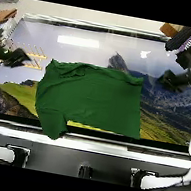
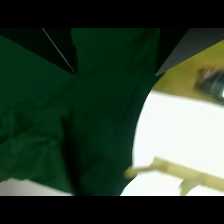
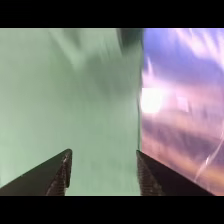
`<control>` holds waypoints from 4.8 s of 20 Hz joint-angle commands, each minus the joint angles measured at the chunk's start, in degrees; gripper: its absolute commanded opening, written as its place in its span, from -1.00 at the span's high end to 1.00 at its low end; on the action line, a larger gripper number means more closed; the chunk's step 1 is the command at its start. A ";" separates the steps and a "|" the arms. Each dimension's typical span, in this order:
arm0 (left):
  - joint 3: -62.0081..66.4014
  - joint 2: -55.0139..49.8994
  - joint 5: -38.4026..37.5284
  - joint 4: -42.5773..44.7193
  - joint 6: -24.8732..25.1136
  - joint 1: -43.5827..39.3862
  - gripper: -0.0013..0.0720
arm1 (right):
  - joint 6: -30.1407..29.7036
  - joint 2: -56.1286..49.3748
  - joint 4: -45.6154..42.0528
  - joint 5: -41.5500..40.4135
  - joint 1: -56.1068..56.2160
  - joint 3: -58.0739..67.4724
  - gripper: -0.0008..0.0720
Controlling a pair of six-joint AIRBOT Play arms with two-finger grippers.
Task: Fold the clothes and pants, and hang the long-sleeved shirts on hangers.
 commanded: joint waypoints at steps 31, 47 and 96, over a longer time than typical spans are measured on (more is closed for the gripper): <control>-48.28 30.34 0.87 -4.70 8.17 12.13 -0.51 | -10.12 23.32 1.64 21.11 -4.81 -64.92 0.90; -58.12 28.92 7.19 -5.20 9.64 3.15 -0.51 | -9.27 32.76 3.69 16.15 -4.81 -64.92 0.90; 15.93 33.97 -6.19 0.42 -2.51 -4.74 0.92 | 20.83 35.67 7.52 -2.38 -4.81 14.73 0.90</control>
